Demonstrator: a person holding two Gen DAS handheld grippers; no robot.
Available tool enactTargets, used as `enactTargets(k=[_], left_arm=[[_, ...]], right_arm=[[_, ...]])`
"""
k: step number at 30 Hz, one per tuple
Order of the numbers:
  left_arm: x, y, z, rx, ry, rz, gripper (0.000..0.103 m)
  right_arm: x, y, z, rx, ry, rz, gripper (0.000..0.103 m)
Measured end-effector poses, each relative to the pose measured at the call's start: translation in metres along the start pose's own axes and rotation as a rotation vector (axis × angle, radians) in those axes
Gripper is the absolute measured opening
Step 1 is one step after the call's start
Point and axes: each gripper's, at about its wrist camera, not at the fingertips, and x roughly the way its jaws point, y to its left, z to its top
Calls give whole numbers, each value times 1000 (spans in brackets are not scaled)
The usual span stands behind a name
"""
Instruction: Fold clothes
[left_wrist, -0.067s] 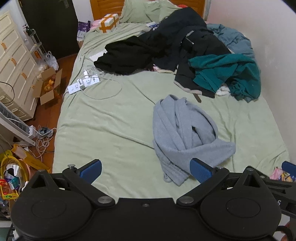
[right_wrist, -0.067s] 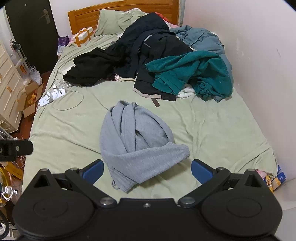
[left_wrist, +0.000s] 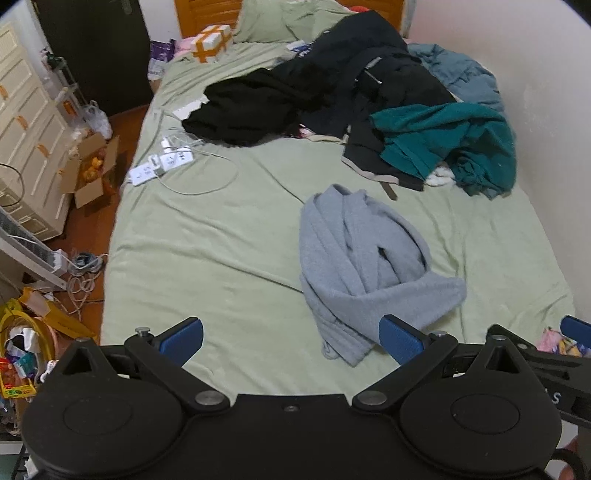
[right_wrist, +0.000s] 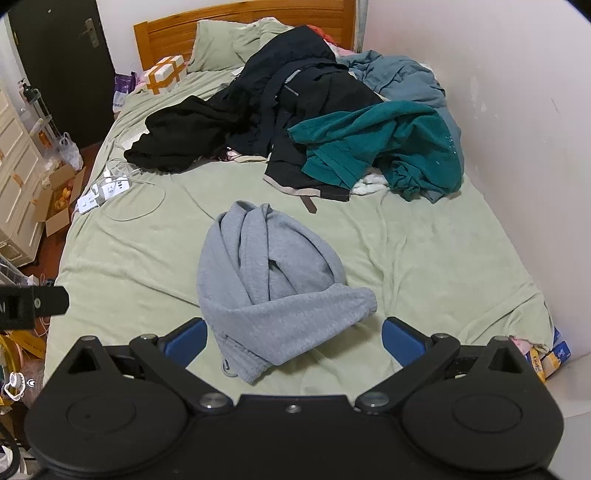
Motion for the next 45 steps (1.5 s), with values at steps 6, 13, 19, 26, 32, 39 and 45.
enactTargets(k=[6, 13, 19, 26, 32, 39, 45], left_arm=[[-2, -26, -6, 44, 15, 35, 103], [6, -11, -11, 21, 43, -24, 103], [6, -17, -15, 33, 41, -23, 103], [8, -16, -13, 44, 46, -40, 103], [11, -10, -14, 45, 45, -54, 103], [13, 0, -17, 55, 38, -65, 103], [15, 18, -18, 58, 49, -68, 103]], right_arm=[[0, 0, -7, -17, 6, -8, 102], [-1, 0, -16, -36, 13, -16, 102], [-2, 1, -22, -18, 23, -19, 102], [-7, 1, -25, -7, 20, -30, 102], [-9, 10, -25, -4, 15, -45, 102], [-12, 20, -27, 10, 13, -51, 102], [-15, 35, -28, 33, 13, -44, 102]])
